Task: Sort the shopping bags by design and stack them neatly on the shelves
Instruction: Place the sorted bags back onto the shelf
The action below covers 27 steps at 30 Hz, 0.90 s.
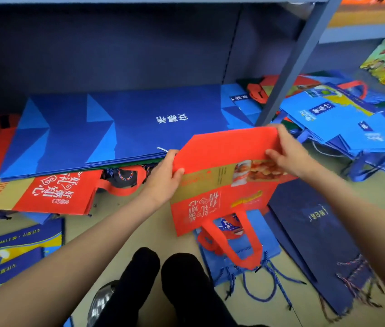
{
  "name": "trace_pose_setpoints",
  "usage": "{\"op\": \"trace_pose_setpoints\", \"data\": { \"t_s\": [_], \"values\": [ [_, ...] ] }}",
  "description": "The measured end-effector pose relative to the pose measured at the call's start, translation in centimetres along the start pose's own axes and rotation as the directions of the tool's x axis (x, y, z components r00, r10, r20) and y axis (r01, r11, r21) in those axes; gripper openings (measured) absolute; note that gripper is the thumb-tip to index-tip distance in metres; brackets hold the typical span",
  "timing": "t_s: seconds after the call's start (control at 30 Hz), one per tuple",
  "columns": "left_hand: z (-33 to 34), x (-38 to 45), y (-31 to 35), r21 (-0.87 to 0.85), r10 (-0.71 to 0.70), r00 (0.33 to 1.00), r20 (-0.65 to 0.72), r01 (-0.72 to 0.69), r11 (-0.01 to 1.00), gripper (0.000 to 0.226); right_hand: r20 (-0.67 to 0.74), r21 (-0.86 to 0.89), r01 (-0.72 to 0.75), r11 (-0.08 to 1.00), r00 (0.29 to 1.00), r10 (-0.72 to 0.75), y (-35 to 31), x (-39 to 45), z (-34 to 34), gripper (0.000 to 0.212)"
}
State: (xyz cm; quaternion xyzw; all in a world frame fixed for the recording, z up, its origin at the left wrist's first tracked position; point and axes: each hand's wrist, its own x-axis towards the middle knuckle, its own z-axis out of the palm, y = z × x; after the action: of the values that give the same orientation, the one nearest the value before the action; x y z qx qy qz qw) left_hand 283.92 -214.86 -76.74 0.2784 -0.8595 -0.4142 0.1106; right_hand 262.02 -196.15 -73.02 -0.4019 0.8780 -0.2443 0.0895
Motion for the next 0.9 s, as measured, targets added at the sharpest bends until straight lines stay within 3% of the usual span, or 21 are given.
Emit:
{"op": "trace_pose_setpoints", "data": {
  "t_s": [0.17, 0.3, 0.43, 0.53, 0.63, 0.77, 0.83, 0.9],
  "values": [
    [0.5, 1.1, 3.5, -0.161, 0.063, 0.992, 0.111, -0.044, 0.986, 0.046, 0.023, -0.172, 0.043, 0.984, 0.999, -0.039, -0.5, 2.7, -6.8, 0.080],
    [1.5, 0.8, 1.4, -0.114, 0.033, 0.975, 0.218, -0.008, 0.993, 0.064, 0.114, -0.325, 0.004, 0.946, 0.993, 0.035, 0.1, 3.9, -5.3, 0.078],
    [0.3, 0.1, -3.7, 0.055, -0.100, 0.988, 0.114, 0.094, 0.994, 0.068, 0.094, -0.600, -0.218, 0.770, 0.936, 0.338, 1.9, 2.6, 1.8, 0.070],
    [-2.1, -0.3, -7.8, 0.262, -0.152, 0.988, -0.006, 0.148, 0.954, 0.067, 0.241, -0.542, -0.165, 0.824, 0.909, 0.340, 1.4, 2.8, 7.0, 0.076],
    [-4.4, -1.9, -10.3, 0.586, -0.188, 0.980, -0.072, 0.194, 0.787, 0.071, 0.301, -0.401, -0.083, 0.912, 0.929, 0.217, -1.6, 3.8, 10.8, 0.076],
    [-7.7, -4.9, -14.3, 0.832, -0.054, 0.996, -0.075, 0.092, 0.547, 0.092, 0.270, -0.138, 0.058, 0.989, 0.963, -0.018, -8.3, 5.5, 14.4, 0.074],
    [-9.5, -6.1, -15.7, 0.910, -0.139, 0.989, -0.045, 0.098, 0.404, 0.101, 0.269, -0.049, 0.155, 0.987, 0.953, -0.136, -12.0, 6.1, 16.0, 0.075],
    [-10.8, -6.8, -17.5, 0.941, -0.232, 0.971, -0.058, 0.131, 0.312, 0.095, 0.275, -0.010, 0.256, 0.967, 0.930, -0.244, -15.5, 6.7, 17.7, 0.076]
  ]
}}
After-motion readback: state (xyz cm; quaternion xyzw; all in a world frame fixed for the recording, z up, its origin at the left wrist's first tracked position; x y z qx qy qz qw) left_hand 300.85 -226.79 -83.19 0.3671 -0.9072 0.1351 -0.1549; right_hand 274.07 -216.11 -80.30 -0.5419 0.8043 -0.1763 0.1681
